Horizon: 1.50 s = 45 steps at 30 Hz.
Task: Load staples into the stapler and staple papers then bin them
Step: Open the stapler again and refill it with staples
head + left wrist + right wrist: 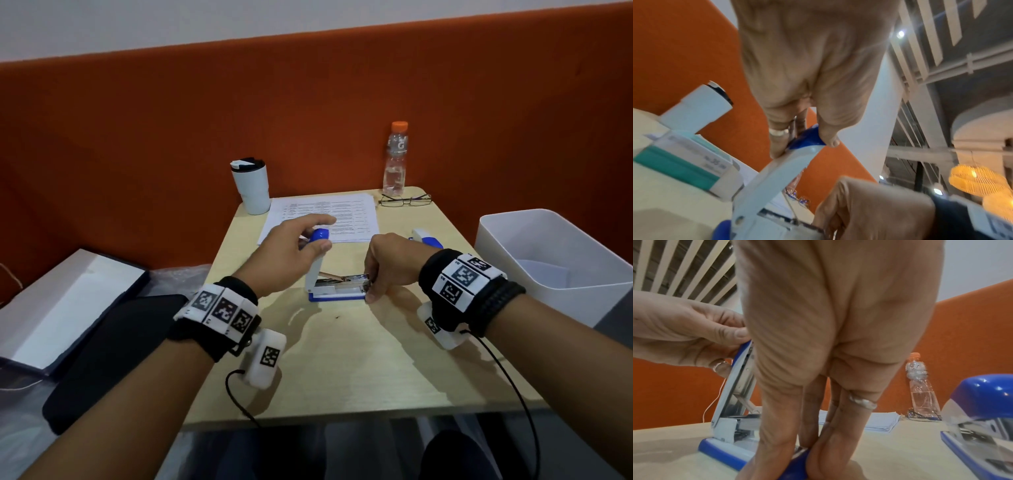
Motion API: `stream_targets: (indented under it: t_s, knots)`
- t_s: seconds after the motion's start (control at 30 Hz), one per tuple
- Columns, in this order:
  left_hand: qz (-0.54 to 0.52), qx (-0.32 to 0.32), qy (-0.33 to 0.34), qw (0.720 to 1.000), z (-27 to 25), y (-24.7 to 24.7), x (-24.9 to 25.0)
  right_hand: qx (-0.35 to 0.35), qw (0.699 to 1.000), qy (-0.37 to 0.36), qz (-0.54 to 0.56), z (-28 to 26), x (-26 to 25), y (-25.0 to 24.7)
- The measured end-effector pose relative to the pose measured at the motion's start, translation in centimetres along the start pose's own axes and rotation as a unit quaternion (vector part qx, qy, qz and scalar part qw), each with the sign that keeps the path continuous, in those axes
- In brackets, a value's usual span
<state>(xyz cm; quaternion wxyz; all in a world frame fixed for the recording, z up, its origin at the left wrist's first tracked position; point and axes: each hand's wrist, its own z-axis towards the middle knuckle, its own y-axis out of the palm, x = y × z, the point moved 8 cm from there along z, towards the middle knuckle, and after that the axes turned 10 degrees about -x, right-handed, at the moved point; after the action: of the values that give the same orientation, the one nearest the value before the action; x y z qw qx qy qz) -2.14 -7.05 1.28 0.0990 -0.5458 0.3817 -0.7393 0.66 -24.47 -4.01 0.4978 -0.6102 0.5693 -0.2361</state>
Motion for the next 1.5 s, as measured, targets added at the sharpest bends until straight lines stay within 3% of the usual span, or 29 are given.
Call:
stream_targets:
  t_s: [0.13, 0.27, 0.37, 0.47, 0.77, 1.07, 1.2, 1.37, 1.5]
  knots:
    - [0.006, -0.005, -0.001, 1.000, -1.1, -0.9, -0.7, 0.002, 1.000, 0.002, 0.000, -0.1, 0.0, 0.0]
    - [0.118, 0.025, -0.006, 0.993, -2.4, -2.8, -0.5, 0.005, 1.000, 0.010, -0.006, -0.2, 0.0, 0.2]
    - [0.194, 0.019, -0.047, 0.980, -3.2, -4.8, -1.3, 0.002, 1.000, 0.018, -0.018, 0.0, -0.2, 0.0]
    - [0.243, -0.011, -0.106, 0.964, -3.7, -5.7, -3.2, -0.006, 0.999, 0.021, -0.031, 0.4, -0.5, -0.1]
    - [0.349, -0.107, -0.197, 0.910, -4.3, -3.6, -8.6, -0.013, 0.999, 0.011, -0.040, 0.7, -0.2, 0.0]
    - [0.413, -0.197, -0.228, 0.859, -2.3, -1.9, -7.2, -0.030, 0.997, 0.024, -0.064, 0.7, -0.2, -0.3]
    - [0.406, -0.180, -0.218, 0.869, -0.9, -1.8, -5.4, -0.043, 0.996, 0.029, -0.075, 0.6, -0.3, -0.2]
    - [0.405, -0.115, -0.197, 0.885, 2.0, -2.4, -3.4, -0.110, 0.990, 0.040, -0.076, -0.1, -0.7, -0.7]
    - [0.382, -0.092, -0.182, 0.901, 4.4, -2.5, -4.1, -0.044, 0.998, -0.008, -0.035, -0.1, -3.1, -4.2]
